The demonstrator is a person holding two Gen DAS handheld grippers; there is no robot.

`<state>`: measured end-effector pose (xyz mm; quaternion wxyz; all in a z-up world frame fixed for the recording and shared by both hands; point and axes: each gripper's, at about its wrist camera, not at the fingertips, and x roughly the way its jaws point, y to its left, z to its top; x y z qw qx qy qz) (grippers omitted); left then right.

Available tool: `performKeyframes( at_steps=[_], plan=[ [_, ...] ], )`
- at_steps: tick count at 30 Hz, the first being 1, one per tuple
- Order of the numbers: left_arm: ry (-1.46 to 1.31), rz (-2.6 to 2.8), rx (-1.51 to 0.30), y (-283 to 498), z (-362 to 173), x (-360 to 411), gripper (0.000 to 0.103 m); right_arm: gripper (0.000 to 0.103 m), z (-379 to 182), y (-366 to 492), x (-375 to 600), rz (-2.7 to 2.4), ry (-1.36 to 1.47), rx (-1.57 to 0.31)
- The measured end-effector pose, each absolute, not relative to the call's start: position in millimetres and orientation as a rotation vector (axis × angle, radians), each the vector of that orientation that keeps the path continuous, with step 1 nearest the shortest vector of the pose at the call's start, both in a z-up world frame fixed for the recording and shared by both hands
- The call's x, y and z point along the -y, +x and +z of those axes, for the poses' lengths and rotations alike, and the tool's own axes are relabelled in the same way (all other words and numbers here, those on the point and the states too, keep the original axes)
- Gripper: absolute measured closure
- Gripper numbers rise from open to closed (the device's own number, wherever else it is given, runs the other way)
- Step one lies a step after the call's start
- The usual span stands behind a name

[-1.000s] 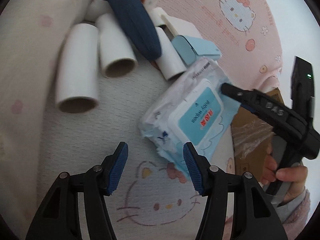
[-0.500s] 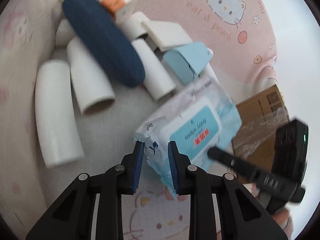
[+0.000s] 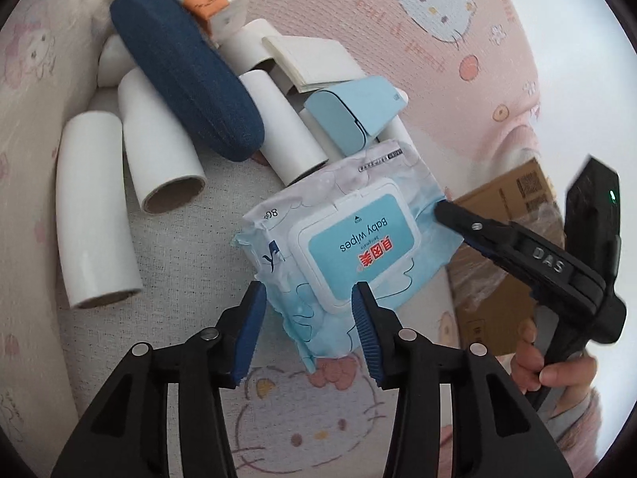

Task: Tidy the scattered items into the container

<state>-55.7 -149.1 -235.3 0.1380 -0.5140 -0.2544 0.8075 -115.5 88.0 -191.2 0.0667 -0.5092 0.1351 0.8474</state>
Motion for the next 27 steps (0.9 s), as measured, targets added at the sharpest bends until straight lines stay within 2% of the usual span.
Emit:
performKeyframes(
  at_steps=[4,7,9,12,14,19,23,27],
  plan=[
    [-1.481,2.34,0.706,-61.6,-232.3,152.3,0.055,0.067,-196.7,-105.8,-78.5,2.548,-1.557,-0.423],
    [-1.477,2.356,0.698,-63.5,-232.2,161.9,0.055,0.067,-198.9,-88.5,-74.7,2.515,-1.585,-0.506],
    [-1.481,2.337,0.723,-66.5,-233.9,167.9,0.056,0.067,-203.6,-75.2,-71.8,2.486,-1.625,-0.589],
    [-1.559,2.19,0.796,-71.3,-244.5,168.3,0.056,0.067,-216.4,-59.0,-68.0,2.413,-1.661,-0.615],
    [-1.596,2.187,0.777,-69.1,-247.5,164.8,0.056,0.067,-220.2,-53.8,-69.3,2.404,-1.64,-0.652],
    [-1.663,2.195,0.707,-70.4,-248.8,160.4,0.055,0.067,-211.2,-64.0,-74.2,2.389,-1.635,-0.65],
    [-1.674,2.231,0.701,-78.4,-245.7,165.5,0.055,0.06,-216.4,-76.4,-71.9,2.372,-1.689,-0.609],
    [-1.719,2.185,0.724,-88.7,-251.5,166.2,0.056,0.057,-230.0,-83.1,-71.3,2.323,-1.745,-0.619]
  ],
)
